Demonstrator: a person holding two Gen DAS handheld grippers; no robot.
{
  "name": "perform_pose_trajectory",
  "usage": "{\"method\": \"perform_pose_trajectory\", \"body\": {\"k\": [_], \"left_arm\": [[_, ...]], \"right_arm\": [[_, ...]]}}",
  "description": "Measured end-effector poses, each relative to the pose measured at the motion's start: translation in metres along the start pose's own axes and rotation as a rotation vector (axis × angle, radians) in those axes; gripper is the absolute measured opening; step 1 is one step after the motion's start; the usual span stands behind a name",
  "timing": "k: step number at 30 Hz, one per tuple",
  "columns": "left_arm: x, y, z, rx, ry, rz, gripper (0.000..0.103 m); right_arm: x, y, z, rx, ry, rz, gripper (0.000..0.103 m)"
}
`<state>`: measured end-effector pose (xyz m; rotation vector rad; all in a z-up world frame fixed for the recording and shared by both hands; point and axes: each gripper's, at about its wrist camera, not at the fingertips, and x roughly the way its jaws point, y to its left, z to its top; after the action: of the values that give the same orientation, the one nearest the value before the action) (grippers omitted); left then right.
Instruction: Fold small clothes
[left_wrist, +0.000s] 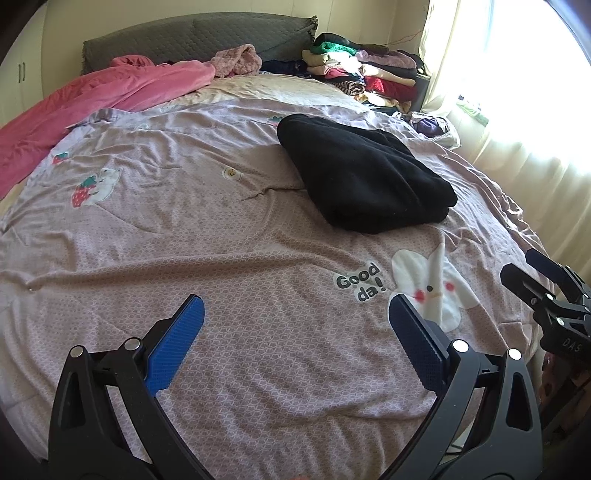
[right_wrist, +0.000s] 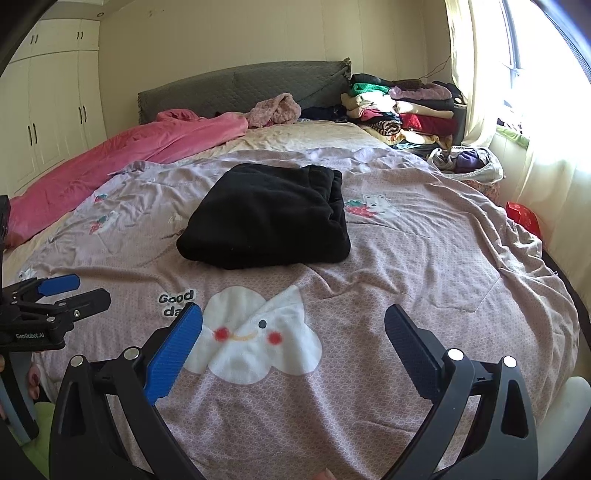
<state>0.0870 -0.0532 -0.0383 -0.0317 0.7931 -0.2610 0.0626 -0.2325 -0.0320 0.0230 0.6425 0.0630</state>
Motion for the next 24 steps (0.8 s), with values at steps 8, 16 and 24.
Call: {"method": "perform_pose_trajectory", "body": {"k": [8, 16, 24], "left_arm": [[-0.0035, -0.0006, 0.0007, 0.001, -0.007, 0.004, 0.094], [-0.0067, -0.0007, 0.0007, 0.003, -0.013, 0.004, 0.094], [-0.0077, -0.0012, 0.0012, 0.003, -0.015, 0.007, 0.094]], "right_arm": [[0.0, 0.0014, -0.0009, -0.002, 0.007, -0.002, 0.099], [-0.001, 0.0003, -0.0002, 0.001, 0.007, -0.02, 0.099], [0.0003, 0.0, 0.0007, -0.005, 0.016, -0.017, 0.099]]}}
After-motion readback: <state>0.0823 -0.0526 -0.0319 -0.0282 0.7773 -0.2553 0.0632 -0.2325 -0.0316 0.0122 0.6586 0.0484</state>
